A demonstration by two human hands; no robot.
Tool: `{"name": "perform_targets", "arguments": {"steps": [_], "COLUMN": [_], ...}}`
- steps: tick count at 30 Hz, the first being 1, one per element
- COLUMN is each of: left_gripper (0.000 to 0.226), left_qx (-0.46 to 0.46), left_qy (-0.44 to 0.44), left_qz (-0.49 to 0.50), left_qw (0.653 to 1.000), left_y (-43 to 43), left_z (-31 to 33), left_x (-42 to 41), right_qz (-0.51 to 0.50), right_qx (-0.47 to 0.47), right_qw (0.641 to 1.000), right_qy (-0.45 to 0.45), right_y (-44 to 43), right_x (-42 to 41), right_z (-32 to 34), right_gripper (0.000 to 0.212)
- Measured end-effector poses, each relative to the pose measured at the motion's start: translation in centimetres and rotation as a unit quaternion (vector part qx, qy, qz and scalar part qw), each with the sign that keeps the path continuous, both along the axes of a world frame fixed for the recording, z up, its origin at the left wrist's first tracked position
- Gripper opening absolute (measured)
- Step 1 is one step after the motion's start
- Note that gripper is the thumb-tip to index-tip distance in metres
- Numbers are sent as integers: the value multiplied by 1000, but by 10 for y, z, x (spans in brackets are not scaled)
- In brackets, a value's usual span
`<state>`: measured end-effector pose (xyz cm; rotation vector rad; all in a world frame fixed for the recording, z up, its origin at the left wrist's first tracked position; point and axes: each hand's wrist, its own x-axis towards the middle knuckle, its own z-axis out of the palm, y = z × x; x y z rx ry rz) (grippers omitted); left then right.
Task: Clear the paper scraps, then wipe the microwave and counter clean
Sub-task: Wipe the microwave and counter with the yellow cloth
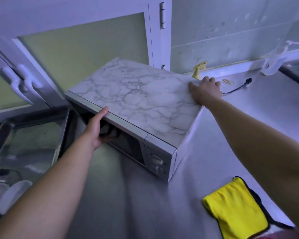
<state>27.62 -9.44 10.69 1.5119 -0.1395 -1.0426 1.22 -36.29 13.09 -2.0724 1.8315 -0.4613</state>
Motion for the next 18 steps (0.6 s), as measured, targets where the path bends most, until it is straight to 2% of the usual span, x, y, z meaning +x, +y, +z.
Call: {"name": "perform_targets", "arguments": {"steps": [2, 5, 8, 12, 16, 18], "left_gripper": [38, 54, 55, 78, 93, 90], "left_qx": [-4, 4, 6, 26, -12, -43], "left_qy": [-6, -51, -64, -65, -175, -173], "left_qz": [-19, -18, -1, -25, -78, -110], "left_qw": [1000, 999, 998, 997, 981, 978], "left_y": [3, 4, 1, 11, 74, 114], "left_z": [3, 6, 13, 17, -2, -14], "left_x": [6, 10, 8, -4, -41, -69], "right_qz": [-35, -91, -130, -153, -163, -171], "right_qx": [-2, -1, -11, -20, -30, -33], "right_qw": [999, 996, 991, 988, 985, 984], "right_qy": [13, 14, 2, -14, -36, -45], "right_y": [26, 69, 113, 165, 216, 240], "right_x": [-10, -26, -42, -67, -87, -94], "right_z": [2, 0, -5, -11, -15, -17], "right_gripper": [70, 68, 67, 71, 76, 80]}}
